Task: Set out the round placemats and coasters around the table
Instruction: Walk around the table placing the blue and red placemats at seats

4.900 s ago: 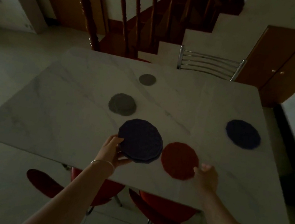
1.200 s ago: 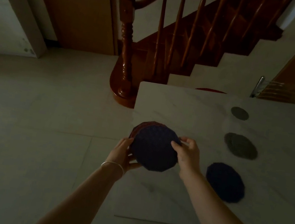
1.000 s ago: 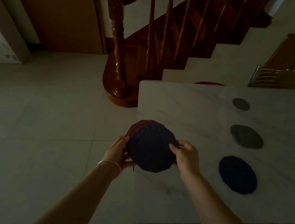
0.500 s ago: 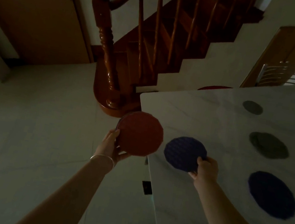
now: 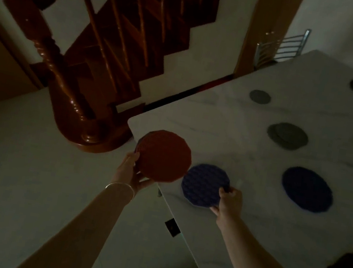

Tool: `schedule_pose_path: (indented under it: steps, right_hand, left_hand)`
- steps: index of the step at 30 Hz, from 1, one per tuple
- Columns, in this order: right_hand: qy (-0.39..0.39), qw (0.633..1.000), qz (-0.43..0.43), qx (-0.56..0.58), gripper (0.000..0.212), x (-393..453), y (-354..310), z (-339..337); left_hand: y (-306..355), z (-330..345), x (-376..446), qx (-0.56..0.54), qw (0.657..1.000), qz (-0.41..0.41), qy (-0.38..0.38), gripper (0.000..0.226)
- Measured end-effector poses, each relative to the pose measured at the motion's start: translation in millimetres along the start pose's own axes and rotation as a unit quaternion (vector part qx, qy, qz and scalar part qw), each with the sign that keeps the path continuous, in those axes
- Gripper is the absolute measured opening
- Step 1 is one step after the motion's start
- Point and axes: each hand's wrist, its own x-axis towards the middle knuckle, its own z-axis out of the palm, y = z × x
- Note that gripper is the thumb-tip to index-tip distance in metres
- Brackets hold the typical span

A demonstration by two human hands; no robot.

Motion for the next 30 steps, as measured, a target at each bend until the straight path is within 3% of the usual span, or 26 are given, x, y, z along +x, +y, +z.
schedule_pose_path:
  steps: [6,10,15,20,23,27,30]
  right_hand:
    - [0.033,0.999,0.006,0.015,0.041,-14.3,10.9,2.5]
    - [0.047,0.999,0.018,0.006,0.042,-21.4,18.7,10.9]
    - [0.099,0.974,-0.067,-0.193,0.044,-42.6,26.3,7.2]
    - [0.145,0.952,-0.107,-0.247,0.044,-61.6,29.9,-22.8]
    - [0.155,0.959,-0.138,-0.195,0.038,-66.5,17.0,-37.3]
    - [0.061,0.991,-0.108,-0.048,0.022,-71.2,-14.9,-29.1]
    - [0.020,0.993,-0.118,-0.023,0.028,-71.6,-39.7,-11.8]
  left_hand:
    - [8.3,-0.2,21.7,0.055,0.996,-0.049,-0.054,0.023]
    - [21.1,-2.1,31.9,0.097,0.989,-0.072,-0.088,0.039]
    - [28.5,0.0,34.3,0.136,0.978,-0.090,-0.132,0.041]
    - [18.0,23.4,23.5,0.151,0.967,-0.117,-0.168,0.028]
    - [8.1,37.7,16.5,0.151,0.962,-0.134,-0.186,0.024]
    - [-2.3,50.5,8.5,0.126,0.960,-0.153,-0.198,0.022]
    - [-1.0,60.9,6.0,0.119,0.960,-0.154,-0.203,0.022]
